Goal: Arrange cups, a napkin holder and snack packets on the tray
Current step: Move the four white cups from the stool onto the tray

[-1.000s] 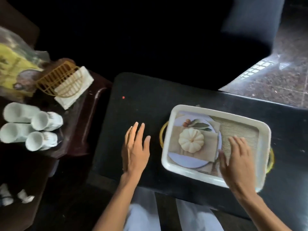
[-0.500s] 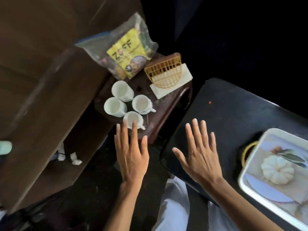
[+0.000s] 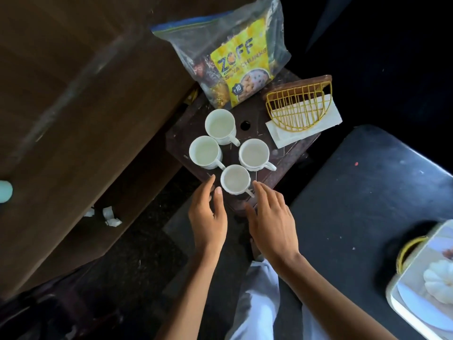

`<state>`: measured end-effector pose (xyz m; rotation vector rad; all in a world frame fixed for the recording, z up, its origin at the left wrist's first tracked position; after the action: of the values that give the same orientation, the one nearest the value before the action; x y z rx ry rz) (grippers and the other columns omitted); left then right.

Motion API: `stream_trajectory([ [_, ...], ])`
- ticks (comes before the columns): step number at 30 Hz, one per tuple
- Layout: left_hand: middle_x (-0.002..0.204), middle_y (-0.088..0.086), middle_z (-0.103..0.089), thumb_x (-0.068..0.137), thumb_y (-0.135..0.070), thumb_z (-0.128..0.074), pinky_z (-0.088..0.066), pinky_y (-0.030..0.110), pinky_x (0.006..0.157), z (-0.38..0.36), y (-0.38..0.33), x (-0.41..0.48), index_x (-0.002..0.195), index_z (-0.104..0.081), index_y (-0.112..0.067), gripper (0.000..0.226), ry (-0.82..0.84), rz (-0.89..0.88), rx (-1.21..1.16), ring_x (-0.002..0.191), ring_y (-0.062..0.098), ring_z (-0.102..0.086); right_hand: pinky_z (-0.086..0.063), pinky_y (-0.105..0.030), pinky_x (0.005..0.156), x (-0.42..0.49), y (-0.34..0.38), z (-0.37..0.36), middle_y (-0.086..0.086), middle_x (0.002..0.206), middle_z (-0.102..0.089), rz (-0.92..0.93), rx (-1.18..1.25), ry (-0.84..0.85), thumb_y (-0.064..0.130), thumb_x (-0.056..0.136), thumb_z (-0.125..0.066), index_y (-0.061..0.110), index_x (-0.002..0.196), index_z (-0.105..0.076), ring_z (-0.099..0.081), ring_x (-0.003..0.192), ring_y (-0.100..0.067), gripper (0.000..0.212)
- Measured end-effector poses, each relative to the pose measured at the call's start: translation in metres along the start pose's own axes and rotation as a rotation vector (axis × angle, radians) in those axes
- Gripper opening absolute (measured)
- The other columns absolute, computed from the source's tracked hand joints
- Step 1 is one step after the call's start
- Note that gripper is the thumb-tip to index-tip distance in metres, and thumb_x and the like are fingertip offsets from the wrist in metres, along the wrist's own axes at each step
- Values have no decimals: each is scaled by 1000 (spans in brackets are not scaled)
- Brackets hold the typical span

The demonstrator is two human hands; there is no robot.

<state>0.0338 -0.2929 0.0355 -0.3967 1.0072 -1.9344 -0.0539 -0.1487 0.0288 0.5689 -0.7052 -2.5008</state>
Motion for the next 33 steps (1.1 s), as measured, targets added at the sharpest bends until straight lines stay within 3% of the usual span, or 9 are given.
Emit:
stream_trajectory([
  [3,126,1,-69,103,-10,-54,-53,17,93,-2,2,2,130,-67,-6,30,-13,51,-66,113,6,-65,-52,-33,92,9,-10,-12,1,132,-61,-85,269,33,23,96,-61,16,137,-53,-58,117,-20,43],
  [6,121,-6,-68,104,-7,-51,-52,11,91,-8,1,0,130,-68,-7,31,21,65,-94,110,-1,-64,-56,-42,81,13,-16,-14,-3,108,-71,-119,390,-16,13,95,-63,15,128,-57,-66,94,-20,33],
  [11,123,-3,-70,105,-5,-47,-57,33,96,-7,4,-5,130,-68,-10,33,12,112,-124,113,20,-71,-57,-43,72,10,-21,-13,0,94,-76,-151,438,-99,15,98,-60,14,104,-63,-71,83,-18,7],
  [15,122,-1,-73,105,-4,-47,-58,31,95,-4,2,-17,127,-70,-12,32,33,136,-173,110,11,-70,-59,-38,73,-2,-27,-7,8,101,-76,-137,487,-128,13,97,-61,14,100,-62,-72,86,-11,3],
  [19,123,-4,-72,107,-5,-42,-59,33,96,-20,-2,-38,127,-68,-12,33,146,259,-359,116,6,-68,-57,-19,81,-29,-51,14,26,108,-68,-137,542,-188,15,96,-63,15,98,-65,-66,96,12,2],
  [23,122,-7,-75,108,-6,-41,-61,28,85,-55,-20,-73,130,-66,-10,34,327,348,-539,118,7,-68,-54,-11,81,-67,-97,42,25,111,-70,-201,541,-234,15,95,-65,11,95,-67,-66,103,10,5],
  [28,128,4,-69,104,-11,-52,-63,33,85,-116,-48,-135,117,-75,-15,26,474,319,-439,115,12,-70,-54,-13,82,-127,-165,75,35,109,-66,-303,552,-235,14,95,-65,13,100,-69,-66,100,11,6],
  [33,113,8,-73,100,-19,-62,-64,39,83,-180,-75,-202,101,-80,-23,18,601,315,-362,102,12,-75,-50,-6,79,-189,-237,113,32,104,-68,-428,510,-339,10,91,-69,17,101,-71,-64,94,18,12],
])
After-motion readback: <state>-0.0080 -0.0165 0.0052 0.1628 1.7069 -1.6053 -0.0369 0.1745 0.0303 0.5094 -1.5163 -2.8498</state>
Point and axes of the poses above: each hand's wrist, its own x-axis towards the middle knuckle, its own z-axis out of the back of the hand, y = z × x, the point moved 10 cm from there along x, towards the middle knuckle
